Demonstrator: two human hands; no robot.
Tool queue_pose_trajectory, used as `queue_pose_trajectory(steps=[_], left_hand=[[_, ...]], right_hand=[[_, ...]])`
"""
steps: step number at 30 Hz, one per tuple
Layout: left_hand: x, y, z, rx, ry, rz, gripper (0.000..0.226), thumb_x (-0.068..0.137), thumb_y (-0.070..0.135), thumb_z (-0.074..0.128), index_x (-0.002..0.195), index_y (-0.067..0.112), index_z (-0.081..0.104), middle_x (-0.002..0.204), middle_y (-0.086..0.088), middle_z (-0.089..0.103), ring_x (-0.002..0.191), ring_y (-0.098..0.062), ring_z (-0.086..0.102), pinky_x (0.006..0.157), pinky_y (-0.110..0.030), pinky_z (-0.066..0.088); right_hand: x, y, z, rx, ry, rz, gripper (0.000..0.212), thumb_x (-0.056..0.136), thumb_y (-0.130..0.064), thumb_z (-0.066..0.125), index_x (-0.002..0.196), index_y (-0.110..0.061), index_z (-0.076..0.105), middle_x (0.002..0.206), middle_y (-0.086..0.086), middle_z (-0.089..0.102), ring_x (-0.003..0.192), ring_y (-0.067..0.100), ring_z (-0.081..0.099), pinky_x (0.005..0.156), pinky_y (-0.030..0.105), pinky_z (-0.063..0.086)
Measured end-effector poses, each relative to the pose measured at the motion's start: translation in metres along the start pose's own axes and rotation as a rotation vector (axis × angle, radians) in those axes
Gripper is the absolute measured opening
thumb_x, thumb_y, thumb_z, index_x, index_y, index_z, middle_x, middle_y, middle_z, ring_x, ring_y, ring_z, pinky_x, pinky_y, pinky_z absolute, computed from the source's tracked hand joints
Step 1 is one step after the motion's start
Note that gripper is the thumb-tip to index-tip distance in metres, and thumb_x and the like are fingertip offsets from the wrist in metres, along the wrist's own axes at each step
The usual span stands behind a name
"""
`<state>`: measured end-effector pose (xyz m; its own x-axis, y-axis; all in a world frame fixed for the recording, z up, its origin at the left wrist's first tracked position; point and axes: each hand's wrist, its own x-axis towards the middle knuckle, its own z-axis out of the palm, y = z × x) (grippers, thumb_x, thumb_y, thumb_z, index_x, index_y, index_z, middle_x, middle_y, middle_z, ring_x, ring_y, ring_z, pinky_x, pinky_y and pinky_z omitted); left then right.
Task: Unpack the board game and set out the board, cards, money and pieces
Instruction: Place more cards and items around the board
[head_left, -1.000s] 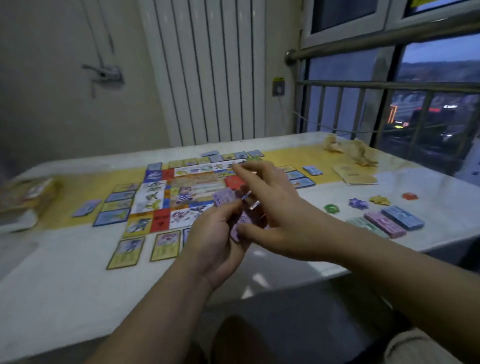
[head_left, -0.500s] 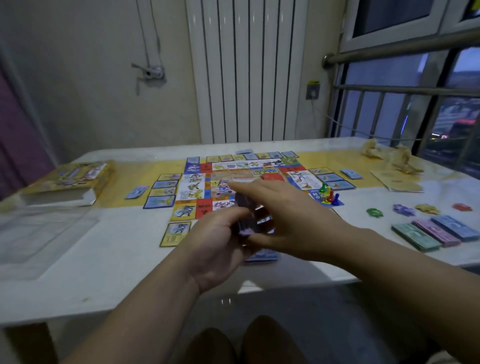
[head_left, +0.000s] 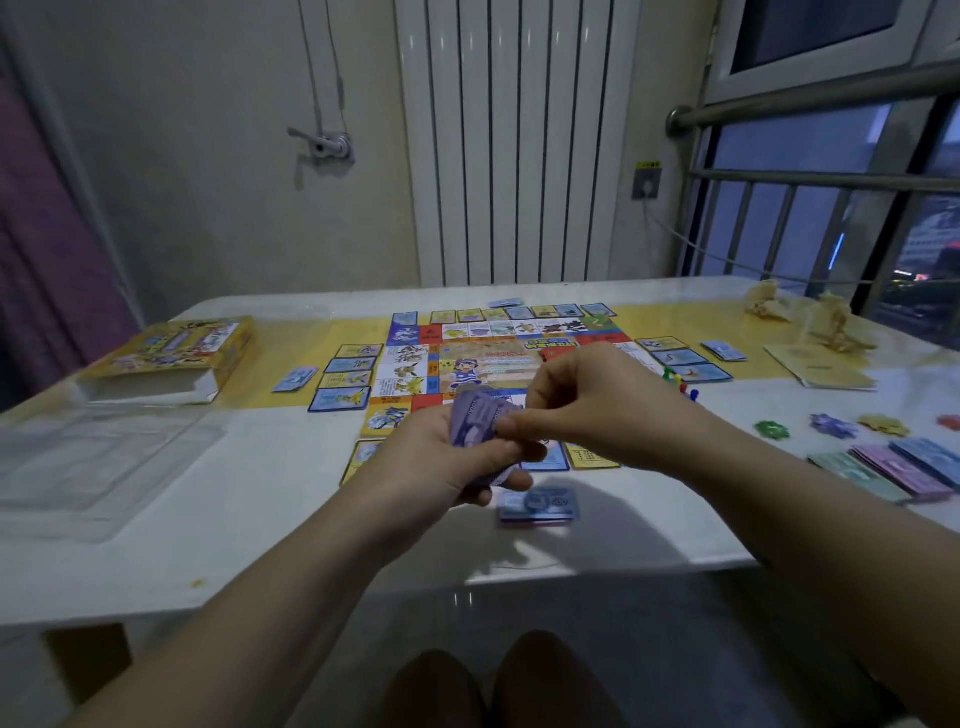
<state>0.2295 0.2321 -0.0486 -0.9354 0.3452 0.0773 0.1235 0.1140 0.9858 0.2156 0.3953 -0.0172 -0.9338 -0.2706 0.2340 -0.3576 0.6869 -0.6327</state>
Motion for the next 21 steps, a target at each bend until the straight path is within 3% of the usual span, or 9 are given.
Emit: queue_pose_trajectory(steps=[4,7,9,12,14,16,17,18,21], left_hand=[[0.003,-0.006,0.000,0.016,0.018,-0.021,0.009,0.092,0.013,0.057,0.093,0.019,0.064,0.076,0.001,0.072,0.050,-0.004,0.054,0.049,-0.019,0.041],[0.003,-0.008,0.000,-0.132,0.073,-0.075,0.016,0.097,0.018,0.048,0.087,0.012,0.059,0.056,0.002,0.058,0.045,-0.007,0.046,0.043,-0.017,0.037],[0.002,-0.006,-0.004,-0.239,0.170,-0.098,0.020,0.098,0.019,0.044,0.091,0.010,0.060,0.058,0.000,0.058,0.042,-0.008,0.045,0.039,-0.017,0.037],[0.001,-0.004,-0.012,-0.354,0.299,-0.129,0.023,0.099,0.012,0.040,0.092,0.010,0.061,0.062,-0.003,0.061,0.039,-0.008,0.048,0.038,-0.015,0.036],[0.000,-0.005,-0.015,-0.369,0.327,-0.146,0.025,0.099,0.007,0.037,0.088,0.010,0.060,0.056,0.000,0.064,0.041,-0.009,0.054,0.039,-0.016,0.041],[0.000,-0.007,-0.016,-0.342,0.304,-0.146,0.026,0.099,0.005,0.036,0.093,0.009,0.061,0.063,0.001,0.069,0.047,-0.008,0.061,0.045,-0.018,0.050],[0.001,-0.009,-0.015,-0.330,0.280,-0.140,0.025,0.100,0.005,0.037,0.096,0.009,0.061,0.070,0.000,0.070,0.052,-0.008,0.064,0.050,-0.020,0.054],[0.001,-0.011,-0.015,-0.317,0.256,-0.131,0.024,0.100,0.005,0.038,0.097,0.009,0.061,0.075,-0.002,0.071,0.056,-0.008,0.067,0.054,-0.021,0.056],[0.000,-0.014,-0.014,-0.287,0.204,-0.113,0.020,0.097,0.006,0.044,0.090,0.009,0.062,0.075,-0.002,0.072,0.065,-0.009,0.070,0.060,-0.020,0.058]], right_hand=[[0.001,0.000,0.001,0.045,-0.091,0.034,0.023,0.083,-0.037,0.068,0.075,-0.015,0.071,0.072,0.010,0.068,0.061,0.014,0.052,0.058,0.036,0.044],[0.000,0.007,0.000,0.156,-0.091,0.099,0.017,0.086,-0.028,0.066,0.081,-0.013,0.071,0.070,0.003,0.068,0.063,0.010,0.056,0.065,0.031,0.049],[-0.003,0.015,0.002,0.258,-0.063,0.135,0.004,0.087,-0.019,0.066,0.085,-0.016,0.068,0.066,-0.002,0.067,0.061,0.012,0.054,0.062,0.029,0.046],[-0.010,0.027,0.010,0.208,-0.012,0.135,0.014,0.086,-0.015,0.066,0.090,-0.028,0.064,0.067,-0.005,0.069,0.071,0.030,0.062,0.073,0.042,0.051],[-0.017,0.030,0.017,0.154,0.016,0.130,0.009,0.084,-0.018,0.068,0.085,-0.027,0.067,0.073,-0.004,0.071,0.075,0.018,0.067,0.075,0.030,0.053],[-0.021,0.032,0.025,0.102,0.060,0.131,0.009,0.080,-0.022,0.073,0.074,-0.026,0.068,0.069,-0.005,0.067,0.061,0.006,0.060,0.057,0.012,0.045],[-0.023,0.034,0.029,0.050,0.077,0.135,0.012,0.078,-0.025,0.075,0.071,-0.027,0.066,0.067,-0.006,0.064,0.056,0.003,0.054,0.052,0.010,0.041],[-0.024,0.037,0.032,-0.005,0.089,0.142,0.014,0.077,-0.029,0.076,0.069,-0.029,0.064,0.067,-0.008,0.062,0.057,0.002,0.052,0.054,0.012,0.041],[-0.025,0.042,0.039,-0.250,0.072,0.166,0.016,0.077,-0.045,0.071,0.072,-0.035,0.059,0.077,-0.015,0.058,0.077,0.003,0.053,0.082,0.030,0.046]])
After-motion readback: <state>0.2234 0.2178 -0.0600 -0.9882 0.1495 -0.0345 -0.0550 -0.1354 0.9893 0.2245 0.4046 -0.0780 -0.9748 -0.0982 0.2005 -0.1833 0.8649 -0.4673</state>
